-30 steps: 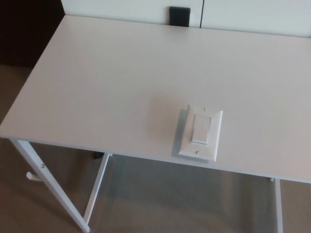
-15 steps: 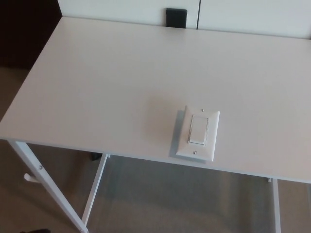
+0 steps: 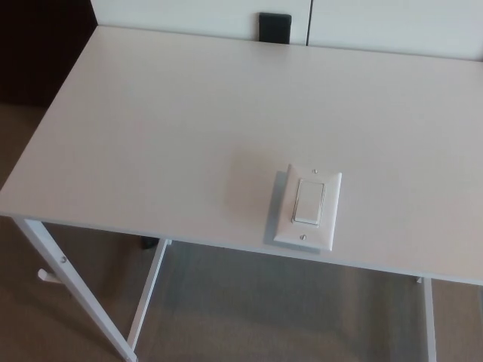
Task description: The robot walk towards a table in front and then clicks the light switch button using the right hand's index finger
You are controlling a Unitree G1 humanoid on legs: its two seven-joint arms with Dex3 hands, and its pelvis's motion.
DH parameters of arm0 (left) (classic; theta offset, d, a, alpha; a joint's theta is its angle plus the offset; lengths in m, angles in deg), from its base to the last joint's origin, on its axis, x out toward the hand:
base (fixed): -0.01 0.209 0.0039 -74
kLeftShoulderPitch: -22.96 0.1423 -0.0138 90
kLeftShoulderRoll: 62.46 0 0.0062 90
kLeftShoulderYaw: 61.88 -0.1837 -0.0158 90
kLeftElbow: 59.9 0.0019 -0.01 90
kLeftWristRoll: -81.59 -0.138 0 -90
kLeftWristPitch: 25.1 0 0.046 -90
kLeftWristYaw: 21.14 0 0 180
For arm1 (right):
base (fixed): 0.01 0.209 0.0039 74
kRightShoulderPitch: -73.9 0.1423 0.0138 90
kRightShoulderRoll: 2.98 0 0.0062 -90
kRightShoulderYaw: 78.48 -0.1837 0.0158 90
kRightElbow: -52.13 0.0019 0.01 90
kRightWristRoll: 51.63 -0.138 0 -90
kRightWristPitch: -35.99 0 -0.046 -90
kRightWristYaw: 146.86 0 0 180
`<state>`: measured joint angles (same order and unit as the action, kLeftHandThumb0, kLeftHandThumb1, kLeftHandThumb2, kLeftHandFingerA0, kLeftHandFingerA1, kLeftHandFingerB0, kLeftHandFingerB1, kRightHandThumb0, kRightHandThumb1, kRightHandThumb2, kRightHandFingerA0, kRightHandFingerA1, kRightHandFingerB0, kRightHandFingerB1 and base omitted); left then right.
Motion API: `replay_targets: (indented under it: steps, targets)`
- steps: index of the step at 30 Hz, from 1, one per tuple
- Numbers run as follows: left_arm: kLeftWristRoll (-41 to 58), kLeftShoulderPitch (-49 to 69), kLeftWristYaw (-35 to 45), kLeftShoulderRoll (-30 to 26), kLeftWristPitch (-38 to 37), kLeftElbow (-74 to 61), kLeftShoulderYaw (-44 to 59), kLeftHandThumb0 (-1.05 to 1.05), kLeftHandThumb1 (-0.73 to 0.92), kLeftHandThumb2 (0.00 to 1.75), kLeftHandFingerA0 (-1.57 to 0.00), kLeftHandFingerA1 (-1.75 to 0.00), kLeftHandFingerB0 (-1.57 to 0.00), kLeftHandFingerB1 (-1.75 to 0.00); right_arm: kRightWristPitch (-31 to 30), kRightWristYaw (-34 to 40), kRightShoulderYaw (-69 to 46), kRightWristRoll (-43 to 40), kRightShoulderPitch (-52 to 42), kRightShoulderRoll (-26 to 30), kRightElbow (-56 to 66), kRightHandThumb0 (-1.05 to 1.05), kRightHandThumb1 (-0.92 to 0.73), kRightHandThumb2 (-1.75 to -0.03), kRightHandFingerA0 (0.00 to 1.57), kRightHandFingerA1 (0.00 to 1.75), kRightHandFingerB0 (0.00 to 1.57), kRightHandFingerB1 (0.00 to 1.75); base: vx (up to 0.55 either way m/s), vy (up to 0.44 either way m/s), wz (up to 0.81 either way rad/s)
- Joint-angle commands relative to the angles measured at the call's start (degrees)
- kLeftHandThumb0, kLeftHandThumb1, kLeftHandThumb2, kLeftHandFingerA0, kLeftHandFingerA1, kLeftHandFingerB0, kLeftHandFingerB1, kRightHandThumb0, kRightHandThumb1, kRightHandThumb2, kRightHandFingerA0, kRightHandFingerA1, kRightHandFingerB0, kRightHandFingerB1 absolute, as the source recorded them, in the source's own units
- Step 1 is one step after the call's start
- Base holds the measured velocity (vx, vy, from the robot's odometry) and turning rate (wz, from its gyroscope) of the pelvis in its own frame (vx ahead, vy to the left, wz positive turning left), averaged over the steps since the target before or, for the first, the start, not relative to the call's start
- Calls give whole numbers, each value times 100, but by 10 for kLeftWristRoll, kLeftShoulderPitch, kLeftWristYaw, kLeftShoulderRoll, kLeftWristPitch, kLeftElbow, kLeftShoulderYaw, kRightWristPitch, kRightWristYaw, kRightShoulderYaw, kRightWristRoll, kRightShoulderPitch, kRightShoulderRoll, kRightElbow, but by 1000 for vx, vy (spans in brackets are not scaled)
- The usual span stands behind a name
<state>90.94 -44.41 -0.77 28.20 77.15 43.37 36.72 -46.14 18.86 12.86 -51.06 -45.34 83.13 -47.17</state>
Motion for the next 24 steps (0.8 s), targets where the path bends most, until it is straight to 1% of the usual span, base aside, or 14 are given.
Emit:
replay_targets:
  steps: [1,2,3,4,5,6,7,13,14,15,19,22,23,24]
  targets:
    - [-3,-1,4,-9,-7,-6,1,-32,66,59,-48,-43,-44,-39,-18,-33,11,-23,-72,18,170,-21,-70,-60,49,56,23,45,0,0,0]
    - [-7,-2,3,-10,-9,-7,-2,-33,65,59,-47,-43,-43,-38,-23,-54,19,-42,-94,28,234,-22,-50,-94,41,64,15,53,0,0,0]
    - [-7,-2,3,-10,-10,-7,-2,-34,66,60,-46,-43,-42,-38,-24,-59,22,-46,-101,31,257,-24,-70,-60,48,58,22,46,0,0,0]
    - [-7,-3,4,-10,-11,-6,-3,-34,66,60,-46,-43,-42,-38,-26,-64,26,-50,-108,35,282,-24,-70,-60,48,58,22,46,0,0,0]
    - [-7,-2,4,-10,-9,-8,-2,-33,66,59,-47,-43,-43,-38,-24,-71,30,-59,-115,39,308,-24,-48,-93,41,65,16,54,0,0,0]
    - [-6,-2,4,-11,-9,-8,-2,-33,66,59,-47,-42,-43,-38,-30,-72,35,-64,-125,42,340,-28,-67,-59,50,58,26,49,0,0,0]
    - [-5,-2,4,-11,-7,-9,-1,-32,66,59,-47,-42,-43,-38,-38,-75,41,-71,-141,50,389,-25,-46,-93,43,64,20,56,0,0,0]
    - [-7,-1,5,-13,-5,-15,-5,-34,66,59,-46,-42,-41,-38,9,-90,33,-82,-170,83,550,-27,-40,-89,47,66,23,58,0,0,0]
    - [-7,-5,3,-13,-4,-14,-3,-34,65,59,-47,-43,-41,-38,-5,-86,29,-87,-163,85,577,-28,-40,-90,47,66,24,59,0,0,0]
    - [-6,-5,4,-14,-4,-14,-3,-34,65,59,-46,-42,-41,-38,-13,-82,24,-90,-162,87,600,-32,-60,-58,53,58,31,55,0,0,0]
    - [-8,-4,2,-15,-3,-16,-4,-33,66,59,-47,-43,-42,-38,-39,-71,-3,-86,-125,96,667,-28,-56,-56,52,61,32,57,0,0,0]
    - [-10,-5,2,-16,-5,-15,-5,-34,66,59,-47,-43,-42,-38,-51,-61,-13,-57,-84,96,671,-31,-56,-57,53,59,36,57,0,0,0]
    - [-8,-3,4,-16,-8,-15,-4,-39,47,84,-40,-55,-31,-50,-64,-54,-15,-38,-60,95,669,-27,-55,-56,52,58,39,57,0,0,0]
    - [-7,0,8,-16,-12,-14,-3,-39,47,84,-40,-55,-31,-50,-80,-48,-16,-20,-38,94,669,-27,-55,-56,52,58,39,57,0,0,0]
